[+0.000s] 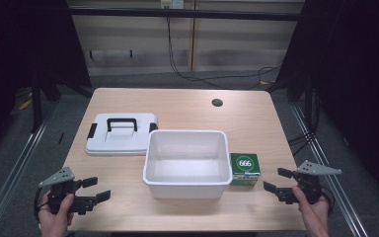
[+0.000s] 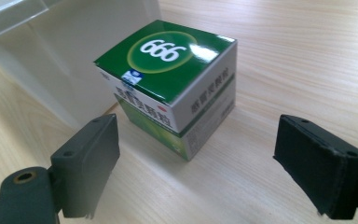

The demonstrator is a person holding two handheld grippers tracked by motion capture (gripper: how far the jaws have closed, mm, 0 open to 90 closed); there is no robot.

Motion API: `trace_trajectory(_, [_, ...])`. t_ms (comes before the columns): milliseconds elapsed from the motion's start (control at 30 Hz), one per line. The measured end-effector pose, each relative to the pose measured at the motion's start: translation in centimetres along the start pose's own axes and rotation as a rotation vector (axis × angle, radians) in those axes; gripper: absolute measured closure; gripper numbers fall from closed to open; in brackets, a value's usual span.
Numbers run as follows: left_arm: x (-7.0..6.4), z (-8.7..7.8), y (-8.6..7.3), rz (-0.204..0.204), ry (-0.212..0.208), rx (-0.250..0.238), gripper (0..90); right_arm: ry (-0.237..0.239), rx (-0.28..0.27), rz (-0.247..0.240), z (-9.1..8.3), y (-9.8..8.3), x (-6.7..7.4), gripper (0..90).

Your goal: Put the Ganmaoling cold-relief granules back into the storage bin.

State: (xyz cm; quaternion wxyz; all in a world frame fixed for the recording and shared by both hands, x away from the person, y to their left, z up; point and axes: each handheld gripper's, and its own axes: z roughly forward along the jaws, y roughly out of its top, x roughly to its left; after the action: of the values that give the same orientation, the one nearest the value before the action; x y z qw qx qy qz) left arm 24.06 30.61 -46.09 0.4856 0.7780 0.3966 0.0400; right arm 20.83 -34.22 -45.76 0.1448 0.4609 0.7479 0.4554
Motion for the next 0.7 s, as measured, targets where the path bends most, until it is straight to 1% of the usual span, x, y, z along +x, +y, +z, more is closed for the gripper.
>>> trace_trajectory(67, [0.0, 0.0, 0.0, -0.008, -0.001, -0.005, 16.7, -0.017, 0.009, -0.035, 0.1, 0.2, 0.2, 13.5])
trace_trajectory(100, [0.0, 0.0, 0.0, -0.003, -0.002, -0.006, 16.7, -0.024, 0.020, -0.049, 0.1, 0.4, 0.3, 13.5])
trace_trajectory(133, [0.0, 0.0, 0.1, -0.004, 0.001, -0.004, 16.7, -0.029, 0.026, -0.080, 0.1, 0.8, 0.4, 13.5])
trace_trajectory(167, [0.0, 0.0, 0.1, -0.001, 0.000, -0.001, 16.7, -0.031, 0.027, -0.082, 0.1, 0.9, 0.4, 13.5])
trace_trajectory(233, [-0.1, 0.0, 0.0, -0.001, -0.007, 0.000, 16.7, -0.016, 0.035, -0.083, -0.1, 1.4, 0.5, 13.7])
trace_trajectory(267, [-0.1, 0.0, 0.0, -0.001, -0.007, 0.000, 16.7, -0.012, 0.026, -0.084, -0.2, 1.7, 0.6, 13.7])
trace_trajectory(300, [-0.1, 0.0, 0.0, -0.003, -0.006, 0.000, 16.7, -0.018, 0.016, -0.079, -0.4, 1.9, 0.7, 13.6])
trace_trajectory(333, [-0.1, 0.0, 0.0, -0.003, -0.006, 0.000, 16.7, -0.018, 0.016, -0.079, -0.4, 1.9, 0.7, 13.6])
trace_trajectory(367, [-0.1, 0.1, 0.0, -0.002, -0.001, 0.001, 16.7, -0.003, 0.013, -0.086, -0.5, 2.1, 0.7, 13.5])
trace_trajectory(400, [-0.1, 0.1, 0.0, -0.003, 0.000, 0.004, 16.7, 0.023, 0.011, -0.095, -0.7, 2.5, 0.8, 13.5])
trace_trajectory(433, [-0.1, 0.1, 0.0, -0.003, 0.000, 0.004, 16.7, 0.032, 0.012, -0.099, -0.7, 2.7, 0.8, 13.5])
trace_trajectory(500, [-0.1, 0.1, 0.0, -0.004, 0.002, 0.004, 16.7, 0.025, 0.014, -0.099, -0.7, 2.9, 0.9, 13.6])
trace_trajectory(533, [-0.1, 0.1, -0.1, -0.003, 0.003, 0.003, 16.7, 0.002, 0.029, -0.148, -0.6, 3.4, 1.2, 13.5])
trace_trajectory(600, [-0.1, 0.1, -0.1, -0.003, 0.004, 0.004, 16.7, 0.011, 0.045, -0.171, -0.5, 3.7, 1.4, 13.6])
trace_trajectory(633, [-0.1, 0.1, -0.1, -0.004, 0.003, 0.004, 16.6, 0.023, 0.042, -0.179, -0.4, 3.9, 1.5, 13.5])
trace_trajectory(700, [-0.1, 0.1, -0.1, -0.004, -0.001, 0.008, 16.7, 0.029, 0.034, -0.188, -0.4, 4.4, 1.6, 13.5])
